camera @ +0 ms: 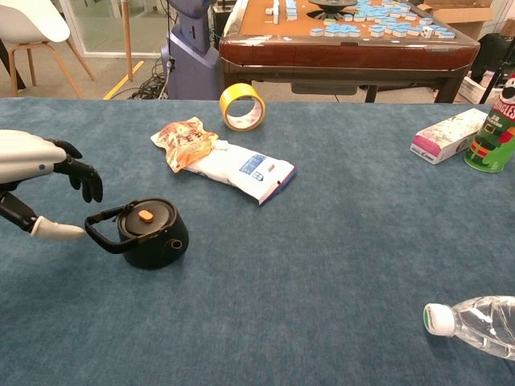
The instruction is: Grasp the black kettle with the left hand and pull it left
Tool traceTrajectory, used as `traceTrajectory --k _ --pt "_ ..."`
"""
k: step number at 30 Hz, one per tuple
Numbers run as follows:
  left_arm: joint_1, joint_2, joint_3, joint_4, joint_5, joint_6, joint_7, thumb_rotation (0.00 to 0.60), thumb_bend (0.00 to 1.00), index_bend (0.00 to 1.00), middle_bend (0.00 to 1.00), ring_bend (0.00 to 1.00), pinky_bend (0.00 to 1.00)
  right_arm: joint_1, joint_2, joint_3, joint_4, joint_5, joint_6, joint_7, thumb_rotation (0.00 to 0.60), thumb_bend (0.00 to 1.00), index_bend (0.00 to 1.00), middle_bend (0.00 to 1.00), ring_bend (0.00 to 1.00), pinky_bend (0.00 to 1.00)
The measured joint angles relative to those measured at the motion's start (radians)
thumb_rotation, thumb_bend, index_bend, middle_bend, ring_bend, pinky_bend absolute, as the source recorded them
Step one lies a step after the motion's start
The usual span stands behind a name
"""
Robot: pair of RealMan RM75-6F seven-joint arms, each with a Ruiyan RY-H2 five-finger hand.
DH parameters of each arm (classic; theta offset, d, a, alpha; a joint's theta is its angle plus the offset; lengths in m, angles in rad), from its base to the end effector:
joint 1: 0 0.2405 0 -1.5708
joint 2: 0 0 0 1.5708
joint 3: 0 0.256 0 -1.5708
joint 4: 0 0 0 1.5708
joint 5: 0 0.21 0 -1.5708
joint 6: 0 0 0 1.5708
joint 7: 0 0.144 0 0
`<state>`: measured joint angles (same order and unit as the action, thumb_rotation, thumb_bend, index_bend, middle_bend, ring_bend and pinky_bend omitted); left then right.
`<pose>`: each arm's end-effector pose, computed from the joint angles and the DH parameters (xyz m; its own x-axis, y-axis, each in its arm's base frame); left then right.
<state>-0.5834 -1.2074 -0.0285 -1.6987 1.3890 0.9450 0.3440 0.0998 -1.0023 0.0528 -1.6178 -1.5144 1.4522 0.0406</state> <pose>-0.2053 0.2831 0.0534 0.6617 0.2590 0.7036 0.7161 -0.4964 -0.4907 -0.3146 -0.1868 0.1921 0.4599 -0.0177 0.8878 -0.8877 -0.0322 0.4593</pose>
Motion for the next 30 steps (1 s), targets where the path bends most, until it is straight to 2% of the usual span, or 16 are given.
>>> traceTrajectory --k 6,13,18,30 --pt "0.063 0.010 0.019 -0.056 0.044 0.135 0.050 0.251 0.14 0.27 0.32 0.27 0.06 0.005 -0.005 0.000 0.008 0.002 -0.012 0.005 0.600 0.18 0.54 0.46 0.28 0.28" --pt "0.114 -0.005 0.058 -0.125 0.081 0.194 0.146 0.248 0.14 0.30 0.32 0.27 0.06 0.007 -0.012 -0.002 0.023 0.004 -0.021 0.019 0.600 0.18 0.54 0.46 0.28 0.28" --pt "0.119 -0.042 0.062 -0.133 0.089 0.199 0.174 0.274 0.14 0.32 0.32 0.27 0.06 0.000 -0.013 -0.005 0.032 0.009 -0.020 0.029 0.600 0.18 0.54 0.46 0.28 0.28" --pt "0.097 -0.117 0.047 -0.111 0.053 0.155 0.232 0.274 0.14 0.33 0.33 0.27 0.06 -0.009 -0.008 -0.008 0.040 0.016 -0.020 0.043 0.600 0.18 0.54 0.46 0.28 0.28"
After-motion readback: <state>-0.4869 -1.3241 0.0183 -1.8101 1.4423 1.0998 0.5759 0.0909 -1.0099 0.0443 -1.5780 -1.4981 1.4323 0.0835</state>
